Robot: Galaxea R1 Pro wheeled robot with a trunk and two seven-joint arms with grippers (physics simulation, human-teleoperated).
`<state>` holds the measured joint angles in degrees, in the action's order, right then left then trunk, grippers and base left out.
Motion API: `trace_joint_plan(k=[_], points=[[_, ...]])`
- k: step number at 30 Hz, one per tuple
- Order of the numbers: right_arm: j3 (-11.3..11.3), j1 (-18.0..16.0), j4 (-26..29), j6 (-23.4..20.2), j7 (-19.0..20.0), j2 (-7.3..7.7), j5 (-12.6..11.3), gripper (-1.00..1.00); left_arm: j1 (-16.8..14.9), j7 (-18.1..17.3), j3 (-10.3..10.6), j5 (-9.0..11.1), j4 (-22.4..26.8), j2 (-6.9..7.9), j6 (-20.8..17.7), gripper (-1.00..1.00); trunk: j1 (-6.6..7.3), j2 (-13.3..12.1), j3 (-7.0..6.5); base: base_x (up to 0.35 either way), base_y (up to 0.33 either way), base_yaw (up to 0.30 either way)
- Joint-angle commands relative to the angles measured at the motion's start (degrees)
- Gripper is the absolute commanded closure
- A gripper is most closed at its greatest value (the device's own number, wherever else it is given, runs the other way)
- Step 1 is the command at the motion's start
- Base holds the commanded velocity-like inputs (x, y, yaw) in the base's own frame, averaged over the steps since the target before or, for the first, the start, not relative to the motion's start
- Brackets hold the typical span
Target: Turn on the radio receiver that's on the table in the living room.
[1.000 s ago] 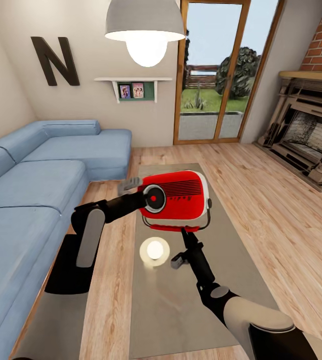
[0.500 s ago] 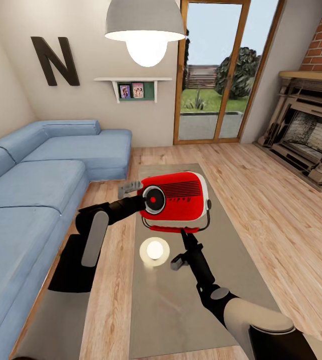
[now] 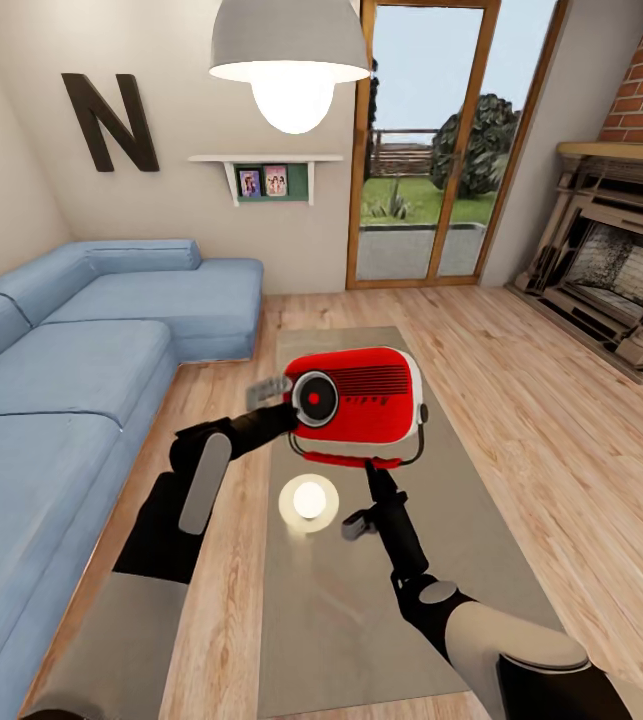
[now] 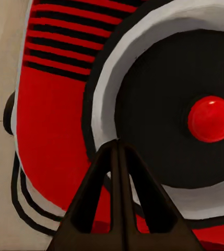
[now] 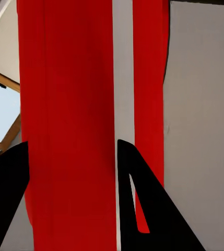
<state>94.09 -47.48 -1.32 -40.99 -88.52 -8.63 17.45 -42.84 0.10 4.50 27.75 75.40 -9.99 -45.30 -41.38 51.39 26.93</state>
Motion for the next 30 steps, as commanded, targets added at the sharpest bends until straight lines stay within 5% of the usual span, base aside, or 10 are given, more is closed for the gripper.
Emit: trace_joint_plan(k=[1, 9, 12, 25, 30], points=[[2.24, 0.01, 0.08, 0.11, -1.48, -0.04, 0.4, 1.0, -0.01, -0.88, 0.03, 0.04, -0.46, -0.01, 0.05, 1.0, 0.0, 0.0, 0.0, 0.0, 0.0, 0.0], [2.24, 0.02, 0.09, 0.12, -1.48, -0.07, 0.4, 1.0, -0.59, -12.43, 0.07, 0.06, -2.34, -0.01, 0.13, 1.0, 0.0, 0.0, 0.0, 0.0, 0.0, 0.0], [2.24, 0.07, 0.13, 0.12, -1.48, -0.07, 0.41, 1.0, -1.09, -13.95, 0.07, 0.1, -2.36, -0.01, 0.12, 1.0, 0.0, 0.0, 0.0, 0.0, 0.0, 0.0], [2.21, 1.65, 0.66, 0.14, -1.48, -0.24, 0.48, 1.0, -1.64, -14.07, -0.02, -0.24, -2.35, -0.01, 0.18, 1.0, 0.0, 0.0, 0.0, 0.0, 0.0, 0.0], [1.37, 1.67, 0.37, 0.21, -1.48, 0.13, -2.22, 1.0, -1.46, -13.71, -0.44, -1.25, -2.48, -0.01, 0.03, 1.0, 0.0, 0.0, 0.0, 0.0, 0.0, 0.0]])
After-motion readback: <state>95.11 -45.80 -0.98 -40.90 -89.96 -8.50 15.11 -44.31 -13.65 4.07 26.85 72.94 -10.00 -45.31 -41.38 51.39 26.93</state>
